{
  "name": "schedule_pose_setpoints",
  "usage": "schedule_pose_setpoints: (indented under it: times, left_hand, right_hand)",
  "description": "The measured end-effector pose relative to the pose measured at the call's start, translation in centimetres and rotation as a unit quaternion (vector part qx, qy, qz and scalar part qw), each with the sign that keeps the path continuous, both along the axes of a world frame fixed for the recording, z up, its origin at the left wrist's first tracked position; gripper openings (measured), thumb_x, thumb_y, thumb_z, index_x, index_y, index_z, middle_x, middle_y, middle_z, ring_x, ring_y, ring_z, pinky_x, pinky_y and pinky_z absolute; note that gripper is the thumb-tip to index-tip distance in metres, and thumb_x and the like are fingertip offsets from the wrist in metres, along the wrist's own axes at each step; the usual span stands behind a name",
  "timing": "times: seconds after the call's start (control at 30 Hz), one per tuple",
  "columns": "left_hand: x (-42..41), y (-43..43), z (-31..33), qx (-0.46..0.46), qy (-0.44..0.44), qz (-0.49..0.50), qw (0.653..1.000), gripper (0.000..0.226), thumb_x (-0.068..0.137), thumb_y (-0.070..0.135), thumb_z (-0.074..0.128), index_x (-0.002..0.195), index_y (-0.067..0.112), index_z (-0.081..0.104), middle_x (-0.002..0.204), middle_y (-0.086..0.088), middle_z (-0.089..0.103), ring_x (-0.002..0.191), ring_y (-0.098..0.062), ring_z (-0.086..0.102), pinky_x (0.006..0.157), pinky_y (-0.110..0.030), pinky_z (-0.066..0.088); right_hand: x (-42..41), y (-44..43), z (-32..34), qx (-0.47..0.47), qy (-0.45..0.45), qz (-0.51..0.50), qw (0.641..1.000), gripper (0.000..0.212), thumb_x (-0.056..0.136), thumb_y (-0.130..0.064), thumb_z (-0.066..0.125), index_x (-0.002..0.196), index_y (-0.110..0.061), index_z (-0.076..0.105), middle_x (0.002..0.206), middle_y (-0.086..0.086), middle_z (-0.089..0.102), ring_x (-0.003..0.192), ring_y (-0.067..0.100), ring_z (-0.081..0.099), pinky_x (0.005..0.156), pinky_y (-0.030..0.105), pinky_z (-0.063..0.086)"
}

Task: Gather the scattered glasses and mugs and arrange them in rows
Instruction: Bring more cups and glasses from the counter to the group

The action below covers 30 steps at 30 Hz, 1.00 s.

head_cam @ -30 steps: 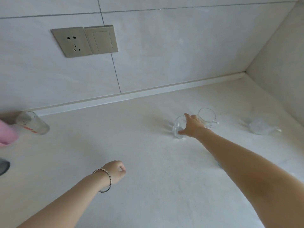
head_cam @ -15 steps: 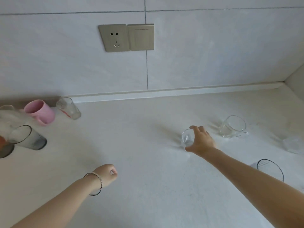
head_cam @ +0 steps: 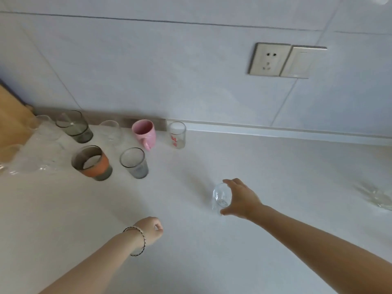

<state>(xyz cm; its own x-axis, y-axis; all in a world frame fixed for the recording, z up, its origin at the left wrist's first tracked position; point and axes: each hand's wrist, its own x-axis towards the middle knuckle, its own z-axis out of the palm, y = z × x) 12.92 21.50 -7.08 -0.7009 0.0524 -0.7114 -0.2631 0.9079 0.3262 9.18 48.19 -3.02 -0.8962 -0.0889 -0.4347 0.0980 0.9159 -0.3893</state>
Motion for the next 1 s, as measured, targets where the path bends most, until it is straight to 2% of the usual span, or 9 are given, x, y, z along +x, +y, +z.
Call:
schedule_pose_setpoints:
  times: [0.1,0.17,0.3,0.43,0.57,0.7,0.8,0.9,1.0]
  left_hand:
    - [-0.7,-4.7,0.1,0.002,-0.003,0.012,1.0,0.028,0.091,0.023,0.046,0.065,0.033,0.042,0.087,0.005,0.05,0.085,-0.015,0.05,0.069,-0.018,0.038]
    - [-1.1,-7.4,0.1,0.001,-0.003,0.02,1.0,0.031,0.091,0.024,0.047,0.063,0.035,0.039,0.086,0.006,0.051,0.088,-0.014,0.051,0.076,-0.02,0.04]
    - [-1.9,-11.1,0.5,0.0,0.0,0.03,1.0,0.031,0.09,0.024,0.047,0.063,0.035,0.039,0.097,0.0,0.055,0.101,-0.018,0.057,0.086,-0.021,0.042]
    - [-2.8,-12.8,0.5,0.01,0.009,0.025,1.0,0.016,0.091,0.022,0.046,0.077,0.028,0.046,0.122,-0.004,0.06,0.11,-0.018,0.056,0.093,-0.023,0.042]
    - [-3.2,-13.0,0.3,0.019,0.018,0.014,1.0,0.031,0.091,0.022,0.045,0.064,0.034,0.038,0.125,-0.004,0.06,0.116,-0.019,0.056,0.093,-0.022,0.043]
    - [-3.5,-11.6,0.0,0.025,0.021,-0.001,0.999,0.026,0.091,0.022,0.045,0.068,0.032,0.042,0.124,-0.005,0.06,0.114,-0.019,0.057,0.09,-0.022,0.044]
    - [-3.8,-9.3,0.1,0.029,0.021,-0.029,0.999,0.024,0.091,0.021,0.044,0.07,0.031,0.042,0.125,-0.004,0.059,0.116,-0.019,0.056,0.086,-0.019,0.04]
    - [-4.3,-5.8,0.5,0.029,0.022,-0.073,0.997,0.023,0.092,0.021,0.043,0.071,0.031,0.042,0.122,-0.004,0.059,0.117,-0.018,0.055,0.091,-0.019,0.041]
    - [-4.7,-1.6,1.1,0.024,0.028,-0.122,0.992,0.022,0.091,0.022,0.043,0.072,0.031,0.042,0.117,-0.004,0.06,0.11,-0.019,0.056,0.085,-0.02,0.04]
  right_hand:
    - [-2.9,-5.7,-0.3,0.004,0.002,0.006,1.0,0.095,0.065,-0.03,0.079,0.145,-0.022,0.029,0.141,-0.002,0.038,0.129,0.019,0.045,0.101,0.031,0.044]
    - [-4.9,-8.8,-0.5,0.007,0.012,-0.004,1.0,0.094,0.066,-0.028,0.08,0.145,-0.021,0.029,0.142,0.0,0.038,0.13,0.02,0.043,0.103,0.032,0.043]
    - [-8.1,-12.8,-0.7,0.022,0.021,-0.038,0.999,0.094,0.069,-0.022,0.079,0.146,-0.02,0.026,0.143,0.003,0.035,0.132,0.022,0.04,0.102,0.034,0.043]
    - [-9.2,-14.1,-1.1,0.028,0.017,-0.036,0.999,0.092,0.072,-0.019,0.077,0.147,-0.021,0.025,0.146,0.0,0.033,0.134,0.021,0.037,0.101,0.035,0.043]
    - [-8.7,-14.1,-1.4,-0.007,0.031,-0.051,0.998,0.088,0.077,-0.013,0.071,0.149,-0.017,0.021,0.152,-0.001,0.025,0.138,0.02,0.033,0.107,0.034,0.039]
    - [-5.8,-12.4,-2.1,-0.009,0.062,-0.059,0.996,0.084,0.081,-0.005,0.065,0.15,-0.016,0.016,0.154,0.001,0.017,0.139,0.021,0.031,0.107,0.032,0.041]
    - [-2.8,-9.6,-3.1,0.016,0.017,-0.049,0.999,0.077,0.084,-0.012,0.064,0.148,-0.018,0.021,0.151,0.002,0.019,0.139,0.02,0.028,0.107,0.032,0.041]
    - [0.5,-5.6,-4.0,0.033,-0.069,-0.059,0.995,0.062,0.087,-0.019,0.061,0.143,-0.019,0.035,0.149,0.003,0.026,0.139,0.02,0.027,0.111,0.031,0.035]
    - [3.3,-1.1,-4.0,0.044,-0.136,-0.08,0.986,0.052,0.089,-0.022,0.058,0.139,-0.019,0.042,0.145,0.005,0.033,0.137,0.021,0.03,0.111,0.032,0.035]
